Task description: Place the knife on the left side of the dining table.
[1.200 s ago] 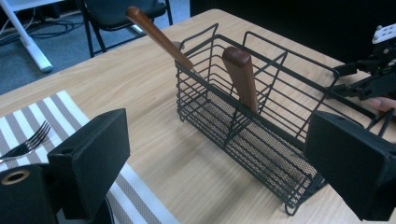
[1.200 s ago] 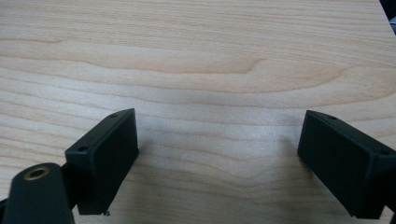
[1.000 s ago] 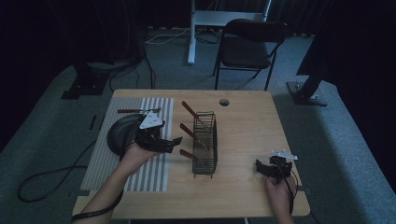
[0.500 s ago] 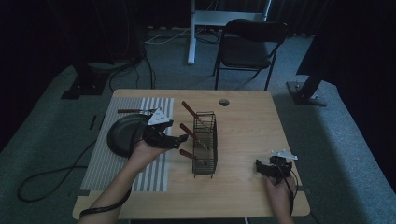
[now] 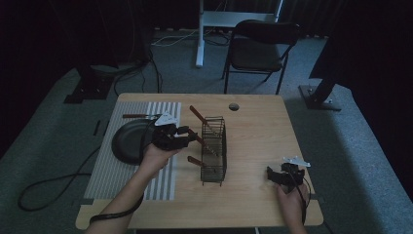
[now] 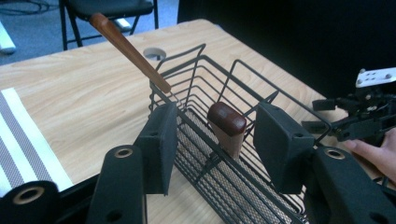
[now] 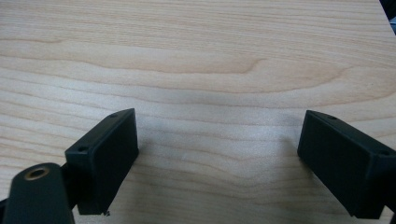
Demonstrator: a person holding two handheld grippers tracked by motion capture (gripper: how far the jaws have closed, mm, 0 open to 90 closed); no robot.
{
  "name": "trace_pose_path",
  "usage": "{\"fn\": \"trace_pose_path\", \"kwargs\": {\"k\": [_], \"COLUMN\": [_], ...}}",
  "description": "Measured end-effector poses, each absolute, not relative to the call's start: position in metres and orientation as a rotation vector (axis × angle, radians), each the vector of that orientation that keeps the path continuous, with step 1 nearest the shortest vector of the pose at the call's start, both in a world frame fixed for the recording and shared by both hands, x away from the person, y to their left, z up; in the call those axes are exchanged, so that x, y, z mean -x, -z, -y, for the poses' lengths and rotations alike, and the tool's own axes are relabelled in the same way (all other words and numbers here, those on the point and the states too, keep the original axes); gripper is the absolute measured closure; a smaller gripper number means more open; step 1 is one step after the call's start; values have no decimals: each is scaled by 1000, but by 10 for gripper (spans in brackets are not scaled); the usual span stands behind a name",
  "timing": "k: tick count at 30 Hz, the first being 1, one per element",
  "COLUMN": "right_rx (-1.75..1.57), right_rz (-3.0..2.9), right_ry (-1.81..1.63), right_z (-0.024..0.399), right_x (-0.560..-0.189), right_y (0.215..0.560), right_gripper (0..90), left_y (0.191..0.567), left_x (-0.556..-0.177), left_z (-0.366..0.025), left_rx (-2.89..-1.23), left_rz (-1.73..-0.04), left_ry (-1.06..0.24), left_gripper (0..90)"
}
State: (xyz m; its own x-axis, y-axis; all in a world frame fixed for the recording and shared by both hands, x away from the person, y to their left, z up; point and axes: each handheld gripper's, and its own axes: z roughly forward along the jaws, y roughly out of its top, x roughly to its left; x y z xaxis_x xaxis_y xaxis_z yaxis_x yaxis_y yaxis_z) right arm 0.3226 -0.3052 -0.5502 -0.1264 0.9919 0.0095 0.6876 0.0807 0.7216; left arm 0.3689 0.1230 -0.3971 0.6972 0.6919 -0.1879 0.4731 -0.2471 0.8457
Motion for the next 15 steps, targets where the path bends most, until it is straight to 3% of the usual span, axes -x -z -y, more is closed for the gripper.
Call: {"fn": "trace_pose_path", "kwargs": {"k": [15], "right_rx": [-1654], "right_rz": [-1871], "right_ry": [-807], "right_z": [305], "right_x": [-323], "right_y": [550], "right_gripper": [113], "left_y": [403], "left_x": [-374], "left_z": [-125], "left_rx": [-1835], "left_rz": [-936], "left_ry": [-188], "left_gripper": [638]}}
